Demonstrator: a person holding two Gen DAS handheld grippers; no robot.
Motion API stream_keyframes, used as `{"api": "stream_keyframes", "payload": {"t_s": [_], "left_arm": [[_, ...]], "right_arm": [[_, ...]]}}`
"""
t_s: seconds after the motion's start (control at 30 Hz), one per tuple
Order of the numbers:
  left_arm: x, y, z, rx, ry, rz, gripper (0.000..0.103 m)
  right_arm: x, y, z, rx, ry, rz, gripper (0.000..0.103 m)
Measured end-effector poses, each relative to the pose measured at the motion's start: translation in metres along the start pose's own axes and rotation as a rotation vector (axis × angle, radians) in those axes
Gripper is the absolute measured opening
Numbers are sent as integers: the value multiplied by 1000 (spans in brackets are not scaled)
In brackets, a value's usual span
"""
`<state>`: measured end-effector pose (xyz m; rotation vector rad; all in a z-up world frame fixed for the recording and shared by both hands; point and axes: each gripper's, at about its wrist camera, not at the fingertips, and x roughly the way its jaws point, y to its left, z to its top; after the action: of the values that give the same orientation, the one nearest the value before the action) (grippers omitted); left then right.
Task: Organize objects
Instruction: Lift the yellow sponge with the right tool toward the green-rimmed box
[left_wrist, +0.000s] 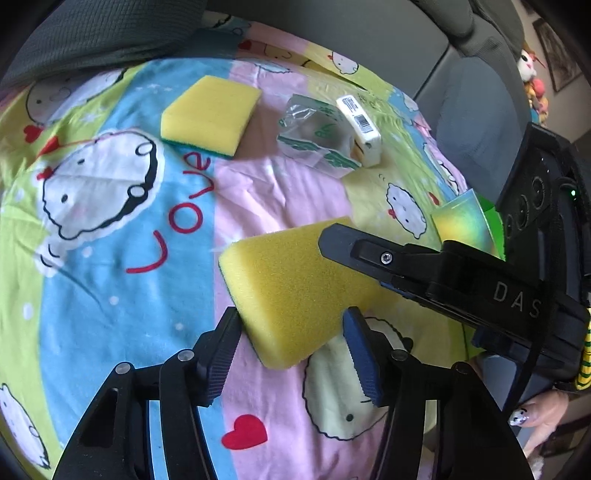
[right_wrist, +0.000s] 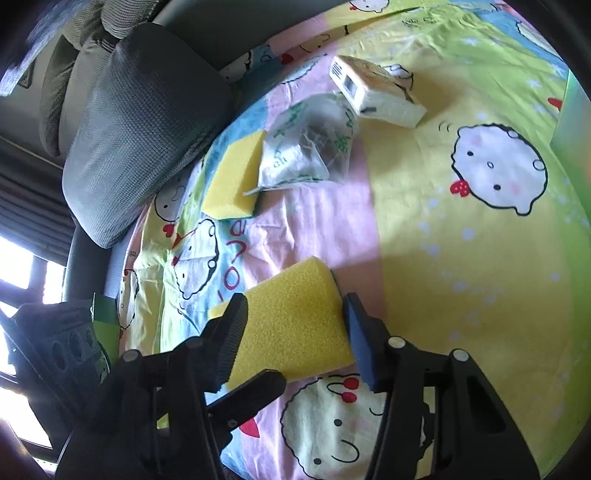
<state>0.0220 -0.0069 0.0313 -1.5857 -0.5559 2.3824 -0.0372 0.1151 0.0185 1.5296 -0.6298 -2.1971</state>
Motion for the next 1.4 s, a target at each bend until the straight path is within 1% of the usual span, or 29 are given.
{"api": "stream_keyframes", "payload": {"t_s": [0.13, 0.3, 0.47, 0.63, 0.77, 0.93, 1.03, 1.4], "left_arm": [[-5, -5, 1, 28, -29, 7, 57], [-17, -14, 1, 64, -104, 15, 57], [-35, -23, 0, 103, -181, 20, 57], [-57, -31, -1, 124, -254, -29, 57], [-70, -40, -3, 154, -311, -18, 57], [-78, -47, -4, 175, -350, -6, 57], [-80, -50, -5, 185, -361, 0, 57], [-92, -63, -12, 219, -423, 11, 57]], "right_arm": [[-3, 0, -1, -11, -10, -11, 49], [-9, 2, -4, -17, -31, -5, 49], [-25, 9, -5, -32, -83, 19, 49], [-49, 20, -8, -75, -159, 27, 49], [-64, 29, -10, -107, -206, 44, 50], [-79, 39, -15, -152, -255, 39, 50], [-86, 42, -19, -182, -275, 27, 50], [-103, 46, -25, -204, -322, 37, 50]]}}
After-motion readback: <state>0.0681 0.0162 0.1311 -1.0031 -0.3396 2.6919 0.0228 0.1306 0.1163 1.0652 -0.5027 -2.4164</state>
